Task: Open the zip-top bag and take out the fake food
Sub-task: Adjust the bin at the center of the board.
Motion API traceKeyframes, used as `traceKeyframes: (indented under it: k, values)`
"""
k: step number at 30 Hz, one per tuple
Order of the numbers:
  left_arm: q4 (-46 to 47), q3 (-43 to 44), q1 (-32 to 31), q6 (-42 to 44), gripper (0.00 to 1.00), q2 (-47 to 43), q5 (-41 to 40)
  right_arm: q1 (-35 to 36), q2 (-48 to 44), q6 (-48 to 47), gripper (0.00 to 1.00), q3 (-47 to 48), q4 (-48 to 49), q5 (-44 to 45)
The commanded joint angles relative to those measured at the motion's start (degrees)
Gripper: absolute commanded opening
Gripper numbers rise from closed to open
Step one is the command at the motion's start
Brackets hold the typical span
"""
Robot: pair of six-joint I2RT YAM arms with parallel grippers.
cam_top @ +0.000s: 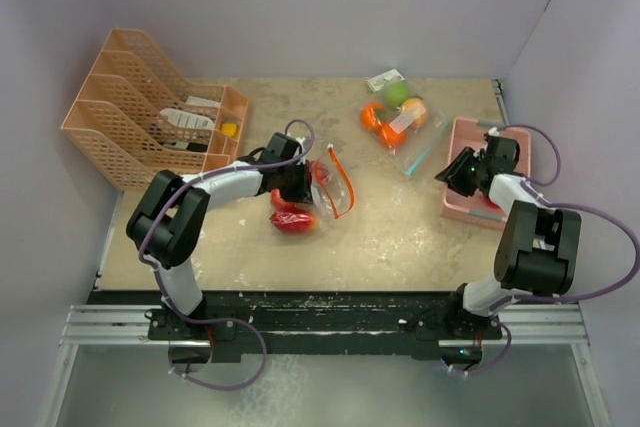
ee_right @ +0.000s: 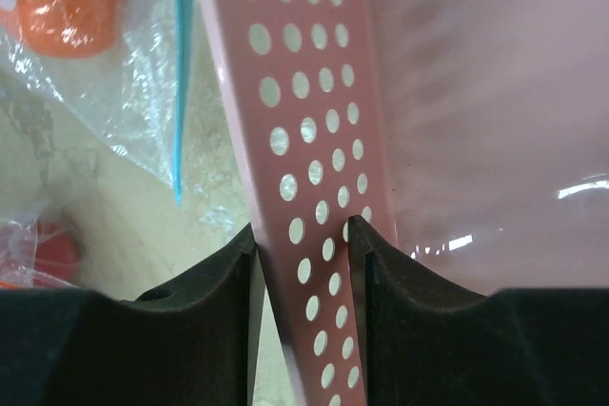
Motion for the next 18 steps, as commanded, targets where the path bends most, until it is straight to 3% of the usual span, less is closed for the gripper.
traceKeyframes:
  k: [1,9,13,18]
  values:
    - [2.0,-1.4,0.4,-1.2,0.00,-1.9,-0.8,4.9,1.3,-3.7,0.39,3.4,-1.5,0.2]
    - [2.6,-2.6,0.4,-2.3,0.00,-2.8,-0.8,7.3,0.2,-3.5,0.39,4.0,-4.5,2.1]
    - [2.4,-2.8,0.4,-2.2,0.00,-3.4,-0.8,7.2,0.0,-1.4,0.56,6.4,-5.7,4.4]
    - [1.0,-2.9,0.3,-1.5,0.00,-4.9,-1.5,7.2,-2.0,0.0,0.61,8.4,-4.7,9.6]
